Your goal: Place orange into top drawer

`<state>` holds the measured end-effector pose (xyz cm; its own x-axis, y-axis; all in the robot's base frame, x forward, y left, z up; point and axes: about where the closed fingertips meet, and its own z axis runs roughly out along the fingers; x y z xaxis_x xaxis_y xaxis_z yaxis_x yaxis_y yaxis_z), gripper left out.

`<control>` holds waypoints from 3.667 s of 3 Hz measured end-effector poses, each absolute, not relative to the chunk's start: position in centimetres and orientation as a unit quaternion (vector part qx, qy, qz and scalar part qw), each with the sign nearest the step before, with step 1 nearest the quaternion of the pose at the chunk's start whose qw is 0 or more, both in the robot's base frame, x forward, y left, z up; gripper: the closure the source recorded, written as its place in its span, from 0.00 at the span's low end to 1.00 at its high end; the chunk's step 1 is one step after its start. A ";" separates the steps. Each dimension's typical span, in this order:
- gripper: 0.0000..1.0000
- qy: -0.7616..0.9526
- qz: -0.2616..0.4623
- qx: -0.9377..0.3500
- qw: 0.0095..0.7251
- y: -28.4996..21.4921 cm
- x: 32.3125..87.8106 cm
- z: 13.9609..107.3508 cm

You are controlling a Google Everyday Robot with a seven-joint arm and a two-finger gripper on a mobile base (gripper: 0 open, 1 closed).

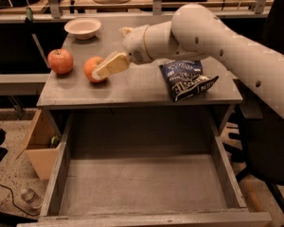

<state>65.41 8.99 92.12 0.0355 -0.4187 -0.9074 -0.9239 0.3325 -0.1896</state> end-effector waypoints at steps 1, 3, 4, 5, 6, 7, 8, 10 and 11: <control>0.00 0.651 0.264 -0.524 0.482 10.9 65.4 90.6; 0.00 0.660 0.295 -0.517 0.459 13.3 65.5 87.4; 0.16 0.659 0.294 -0.509 0.470 13.9 65.2 87.0; 0.38 0.658 0.295 -0.510 0.469 14.1 65.2 87.0; 0.62 0.657 0.296 -0.511 0.468 14.4 65.1 87.0; 0.85 0.656 0.297 -0.512 0.468 14.6 65.0 86.9; 1.00 0.656 0.298 -0.513 0.467 14.8 64.9 86.9; 1.00 0.658 0.280 -0.513 0.475 13.6 62.8 88.1; 1.00 0.672 0.271 -0.504 0.471 12.2 58.7 87.8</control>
Offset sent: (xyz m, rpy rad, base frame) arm 0.0088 0.0407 -0.0582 0.0035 0.1515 0.0439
